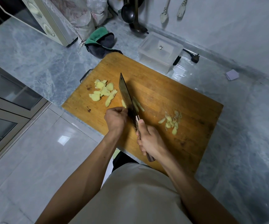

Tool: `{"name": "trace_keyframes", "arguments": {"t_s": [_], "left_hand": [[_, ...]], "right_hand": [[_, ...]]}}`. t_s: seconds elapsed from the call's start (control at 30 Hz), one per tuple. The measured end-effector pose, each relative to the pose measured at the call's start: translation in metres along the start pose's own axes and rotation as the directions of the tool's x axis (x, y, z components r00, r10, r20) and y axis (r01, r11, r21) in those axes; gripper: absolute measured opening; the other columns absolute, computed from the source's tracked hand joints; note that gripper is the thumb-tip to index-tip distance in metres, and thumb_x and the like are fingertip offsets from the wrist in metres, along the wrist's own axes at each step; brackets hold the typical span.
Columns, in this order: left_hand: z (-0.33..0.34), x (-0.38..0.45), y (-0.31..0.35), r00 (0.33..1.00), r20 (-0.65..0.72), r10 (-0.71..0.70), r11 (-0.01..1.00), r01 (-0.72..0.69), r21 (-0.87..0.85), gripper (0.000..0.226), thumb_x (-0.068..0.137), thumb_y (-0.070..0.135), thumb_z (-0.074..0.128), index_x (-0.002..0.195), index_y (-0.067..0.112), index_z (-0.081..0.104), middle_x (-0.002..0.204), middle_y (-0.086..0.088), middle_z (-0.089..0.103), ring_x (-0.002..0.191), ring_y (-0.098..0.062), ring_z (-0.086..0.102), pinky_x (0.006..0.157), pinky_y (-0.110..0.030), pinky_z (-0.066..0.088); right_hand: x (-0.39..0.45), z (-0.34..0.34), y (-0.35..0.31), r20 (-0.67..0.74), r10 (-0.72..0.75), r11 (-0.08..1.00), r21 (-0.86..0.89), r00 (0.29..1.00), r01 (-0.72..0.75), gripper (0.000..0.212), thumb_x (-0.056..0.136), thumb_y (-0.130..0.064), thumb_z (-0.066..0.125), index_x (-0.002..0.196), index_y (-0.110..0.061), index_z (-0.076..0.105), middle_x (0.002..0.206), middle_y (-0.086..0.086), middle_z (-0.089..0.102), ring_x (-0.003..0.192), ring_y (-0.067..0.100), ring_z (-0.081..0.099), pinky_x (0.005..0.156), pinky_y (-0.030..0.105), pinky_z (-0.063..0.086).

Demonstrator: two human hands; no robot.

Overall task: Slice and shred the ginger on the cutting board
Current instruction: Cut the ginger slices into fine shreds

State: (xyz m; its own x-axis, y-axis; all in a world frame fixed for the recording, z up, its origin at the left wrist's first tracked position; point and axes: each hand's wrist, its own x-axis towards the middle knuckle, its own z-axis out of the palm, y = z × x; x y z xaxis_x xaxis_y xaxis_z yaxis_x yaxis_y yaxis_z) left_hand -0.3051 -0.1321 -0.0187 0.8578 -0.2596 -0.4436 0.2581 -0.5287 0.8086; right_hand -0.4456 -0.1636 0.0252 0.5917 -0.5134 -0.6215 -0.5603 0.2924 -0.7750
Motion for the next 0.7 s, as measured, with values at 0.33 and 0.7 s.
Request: {"name": "trace_keyframes", "arguments": {"t_s": [0.33, 0.7], "left_hand": [[-0.004, 0.0, 0.001, 0.999, 0.044, 0.018, 0.999, -0.02, 0.038, 0.028, 0.091, 0.009, 0.065, 0.067, 0.024, 0.07, 0.072, -0.007, 0.073, 0.071, -0.028, 0.072, 0.072, -0.044, 0.061], [-0.017, 0.012, 0.002, 0.99, 0.137, 0.027, 0.996, -0.039, 0.084, 0.04, 0.087, -0.006, 0.057, 0.124, 0.006, 0.065, 0.1, -0.01, 0.073, 0.079, -0.031, 0.073, 0.078, -0.044, 0.061]], "right_hand": [[0.004, -0.004, -0.007, 0.034, 0.044, 0.995, 0.084, 0.998, -0.047, 0.05, 0.106, -0.056, 0.031, 0.083, -0.014, 0.048, 0.056, -0.001, 0.039, 0.041, 0.013, 0.034, 0.042, 0.025, 0.031], [-0.004, -0.007, -0.009, 0.068, 0.021, 0.999, 0.045, 0.997, -0.024, 0.05, 0.107, -0.053, 0.031, 0.084, -0.011, 0.049, 0.051, -0.003, 0.041, 0.038, 0.012, 0.036, 0.038, 0.023, 0.032]]}}
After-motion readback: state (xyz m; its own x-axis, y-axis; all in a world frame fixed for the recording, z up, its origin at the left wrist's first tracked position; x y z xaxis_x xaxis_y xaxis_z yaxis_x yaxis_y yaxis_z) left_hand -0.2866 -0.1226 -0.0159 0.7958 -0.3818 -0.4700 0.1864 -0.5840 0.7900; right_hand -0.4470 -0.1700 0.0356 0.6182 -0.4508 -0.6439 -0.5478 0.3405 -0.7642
